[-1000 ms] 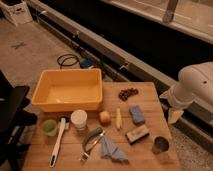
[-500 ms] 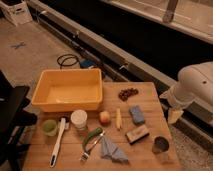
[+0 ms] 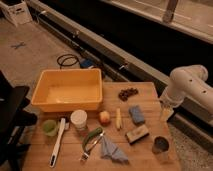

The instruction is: Place sponge in table surface

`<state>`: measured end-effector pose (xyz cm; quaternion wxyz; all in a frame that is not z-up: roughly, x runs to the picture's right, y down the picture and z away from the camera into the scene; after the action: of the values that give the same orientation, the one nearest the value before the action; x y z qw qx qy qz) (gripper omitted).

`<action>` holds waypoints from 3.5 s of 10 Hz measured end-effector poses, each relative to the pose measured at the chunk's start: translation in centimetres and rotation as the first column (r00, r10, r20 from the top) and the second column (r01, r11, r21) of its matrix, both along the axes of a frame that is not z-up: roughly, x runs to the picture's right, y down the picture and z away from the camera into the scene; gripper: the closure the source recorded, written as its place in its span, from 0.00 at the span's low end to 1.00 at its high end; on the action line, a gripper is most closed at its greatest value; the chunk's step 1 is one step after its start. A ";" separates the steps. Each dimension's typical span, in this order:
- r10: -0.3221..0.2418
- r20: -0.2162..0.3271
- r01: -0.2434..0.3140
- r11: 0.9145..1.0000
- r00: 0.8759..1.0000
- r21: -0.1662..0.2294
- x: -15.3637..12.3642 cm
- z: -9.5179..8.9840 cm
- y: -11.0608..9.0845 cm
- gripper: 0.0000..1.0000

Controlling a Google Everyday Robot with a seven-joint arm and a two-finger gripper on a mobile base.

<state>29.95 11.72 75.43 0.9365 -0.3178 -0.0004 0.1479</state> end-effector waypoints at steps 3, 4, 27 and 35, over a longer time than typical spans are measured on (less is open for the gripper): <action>0.120 -0.027 -0.121 0.992 0.992 -0.032 -0.9 4.2 -0.6 0.24; 0.146 -0.032 -0.147 0.989 0.989 -0.033 -1.3 4.7 -0.8 0.24; 0.377 -0.054 -0.381 0.918 0.925 -0.108 -9.5 9.6 5.2 0.24; 0.377 -0.065 -0.381 0.922 0.924 -0.070 -9.9 11.9 5.9 0.43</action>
<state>20.09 17.64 87.36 0.8763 -0.3457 -0.0324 0.3340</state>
